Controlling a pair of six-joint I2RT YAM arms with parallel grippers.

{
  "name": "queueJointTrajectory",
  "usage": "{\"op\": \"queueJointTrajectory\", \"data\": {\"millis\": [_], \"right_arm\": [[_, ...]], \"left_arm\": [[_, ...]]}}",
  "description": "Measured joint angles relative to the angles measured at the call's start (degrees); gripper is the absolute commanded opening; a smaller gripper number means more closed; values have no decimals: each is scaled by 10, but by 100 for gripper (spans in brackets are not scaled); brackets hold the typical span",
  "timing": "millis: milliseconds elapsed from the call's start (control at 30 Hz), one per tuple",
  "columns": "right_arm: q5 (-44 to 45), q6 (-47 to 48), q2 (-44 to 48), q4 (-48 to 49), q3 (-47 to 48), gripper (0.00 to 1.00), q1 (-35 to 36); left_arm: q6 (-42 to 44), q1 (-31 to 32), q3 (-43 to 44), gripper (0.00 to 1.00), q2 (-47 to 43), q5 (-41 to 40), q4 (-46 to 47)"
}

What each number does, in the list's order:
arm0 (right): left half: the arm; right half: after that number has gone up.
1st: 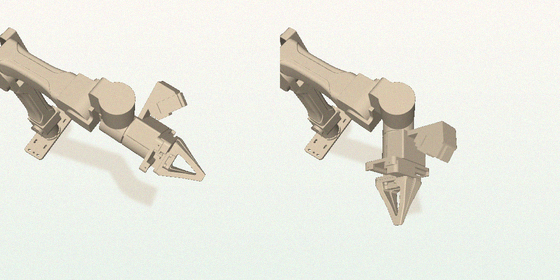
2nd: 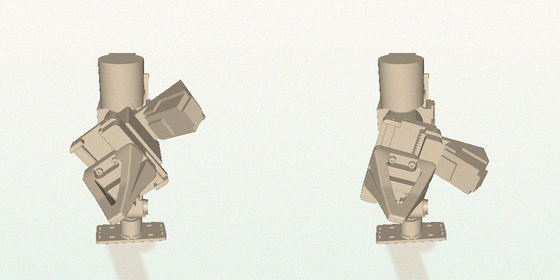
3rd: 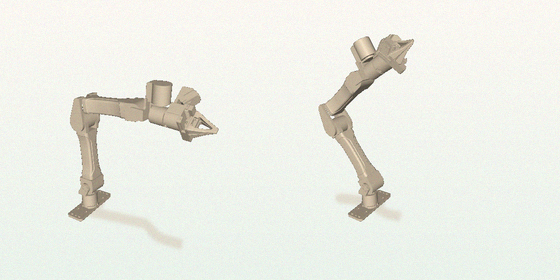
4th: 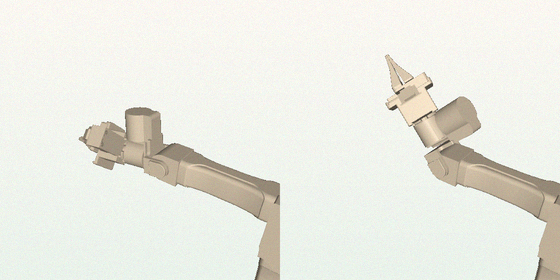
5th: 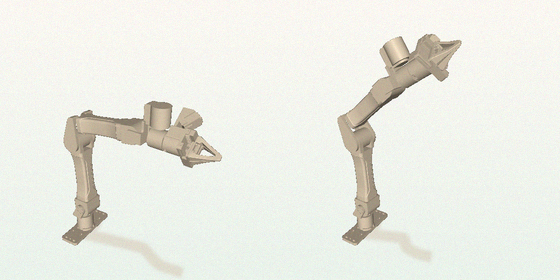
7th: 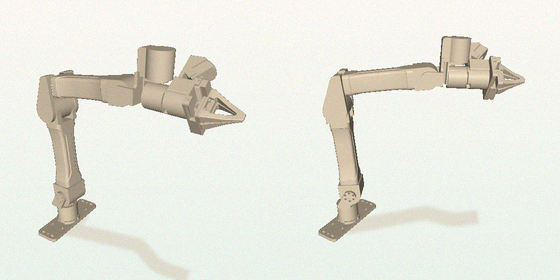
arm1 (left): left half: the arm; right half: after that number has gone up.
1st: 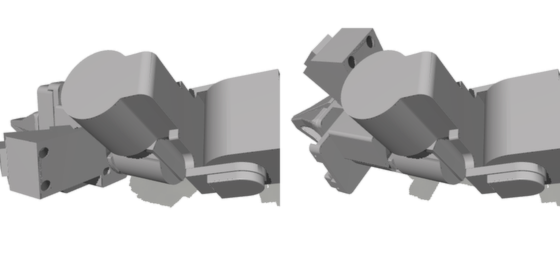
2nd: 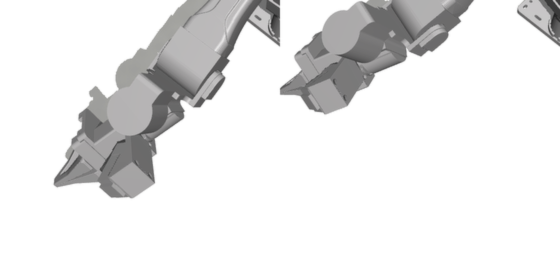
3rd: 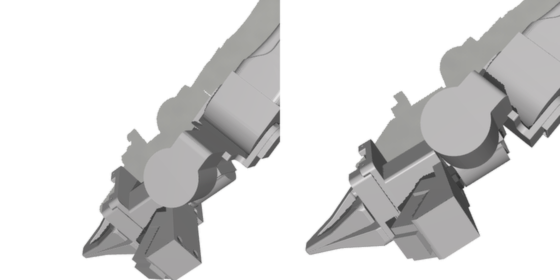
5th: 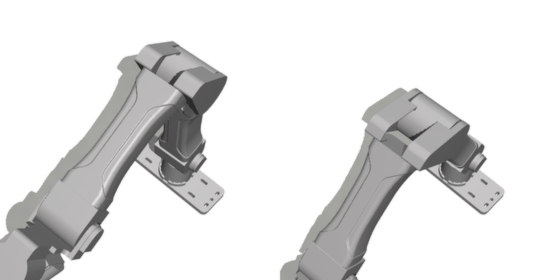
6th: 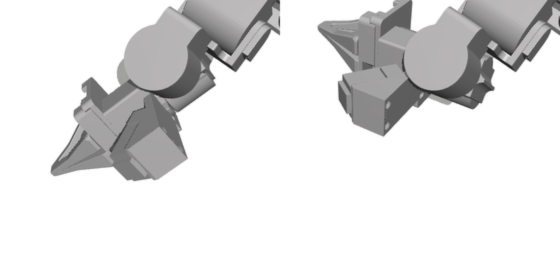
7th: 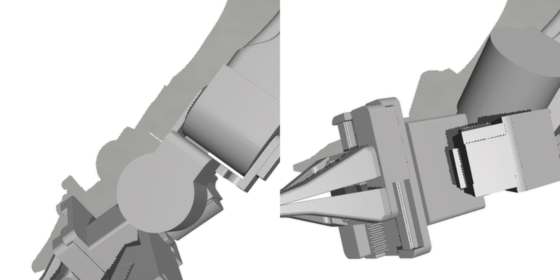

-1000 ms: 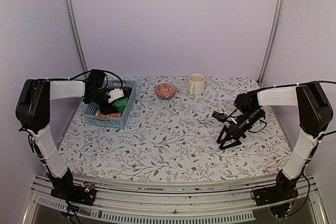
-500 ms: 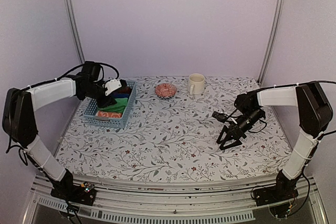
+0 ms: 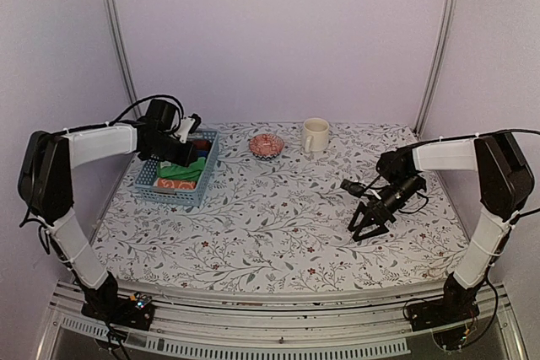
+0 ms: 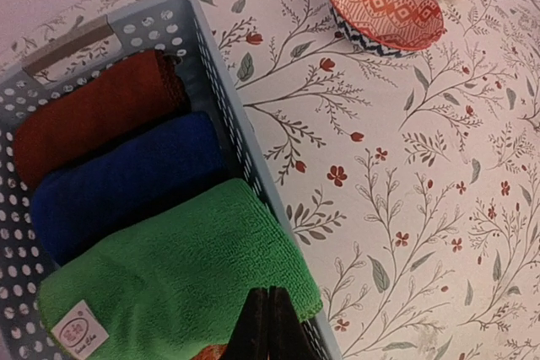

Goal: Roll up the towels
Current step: Adjust the towel in the bin.

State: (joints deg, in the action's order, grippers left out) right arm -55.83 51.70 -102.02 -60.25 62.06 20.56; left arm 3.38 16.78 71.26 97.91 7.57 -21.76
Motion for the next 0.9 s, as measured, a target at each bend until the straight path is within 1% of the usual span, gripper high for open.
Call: {"op": "queueJointTrajectory", "data": {"millis": [133, 267, 533, 733, 900], "right_arm": [[0, 0, -3, 0, 0, 99, 0], [0, 0, -4, 0, 0, 99, 0], [0, 0, -5, 0, 0, 99, 0], [0, 0, -5, 0, 0, 99, 0], [0, 0, -5, 0, 0, 99, 0]], "left_arm": [[-46, 1, -1, 0, 23, 13, 1], [-65, 1, -1, 0, 33, 11, 3], [-70, 1, -2, 0, 71, -9, -3], [-67, 1, -10, 0, 72, -34, -10], [-67, 1, -12, 0, 71, -33, -19]]}}
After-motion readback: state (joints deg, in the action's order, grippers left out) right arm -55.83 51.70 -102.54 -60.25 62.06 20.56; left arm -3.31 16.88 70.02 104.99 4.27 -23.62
